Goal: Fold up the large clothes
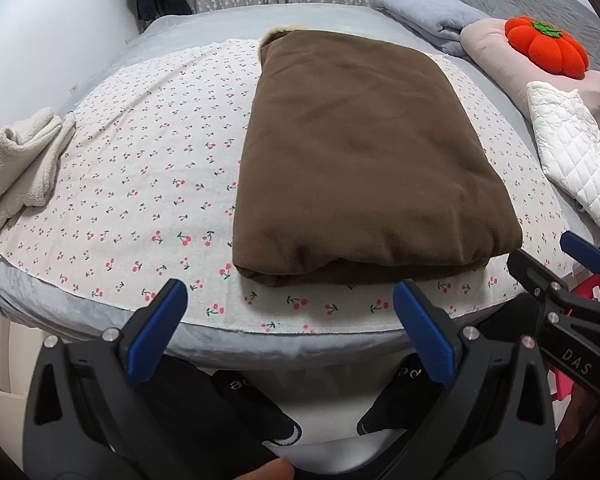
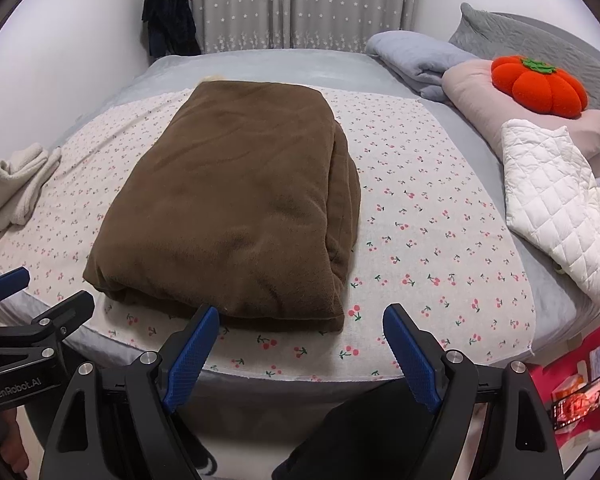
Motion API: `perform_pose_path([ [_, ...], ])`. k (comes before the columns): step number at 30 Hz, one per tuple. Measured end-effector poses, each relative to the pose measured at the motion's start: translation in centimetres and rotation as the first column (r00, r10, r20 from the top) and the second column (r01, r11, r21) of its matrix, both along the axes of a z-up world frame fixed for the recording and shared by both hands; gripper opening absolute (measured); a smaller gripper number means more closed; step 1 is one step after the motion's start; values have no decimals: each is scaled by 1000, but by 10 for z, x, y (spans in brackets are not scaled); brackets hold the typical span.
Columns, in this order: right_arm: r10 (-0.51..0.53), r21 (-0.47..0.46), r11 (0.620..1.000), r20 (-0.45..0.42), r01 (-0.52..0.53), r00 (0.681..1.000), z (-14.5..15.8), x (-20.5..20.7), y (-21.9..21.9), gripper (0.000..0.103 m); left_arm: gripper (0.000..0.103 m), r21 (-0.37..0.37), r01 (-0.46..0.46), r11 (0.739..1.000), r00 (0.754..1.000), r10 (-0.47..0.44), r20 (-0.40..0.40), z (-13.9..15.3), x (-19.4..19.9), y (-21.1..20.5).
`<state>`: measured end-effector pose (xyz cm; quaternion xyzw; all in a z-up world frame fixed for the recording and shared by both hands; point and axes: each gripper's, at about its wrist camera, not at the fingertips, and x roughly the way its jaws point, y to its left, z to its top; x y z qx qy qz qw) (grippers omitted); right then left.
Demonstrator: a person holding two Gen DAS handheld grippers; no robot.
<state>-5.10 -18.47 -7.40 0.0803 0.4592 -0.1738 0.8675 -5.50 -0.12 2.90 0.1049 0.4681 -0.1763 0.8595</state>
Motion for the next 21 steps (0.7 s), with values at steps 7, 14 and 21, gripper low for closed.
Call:
perform_pose_path([
  [7,14,-4,1000,2,-14,1000,0,2,3,86,102,-4,9,1000,1000,-9,-8,-1,0,-2],
  [14,20,-4,1000,-2,-20,1000,-1,5,3,86,102,-6,9,1000,1000,-9,-12,-2,1,-3],
  [21,15,-2,1000,4,-15,1000,0,5,2,86,102,-8,7,1000,1000,-7,-15,-3,2,-1],
])
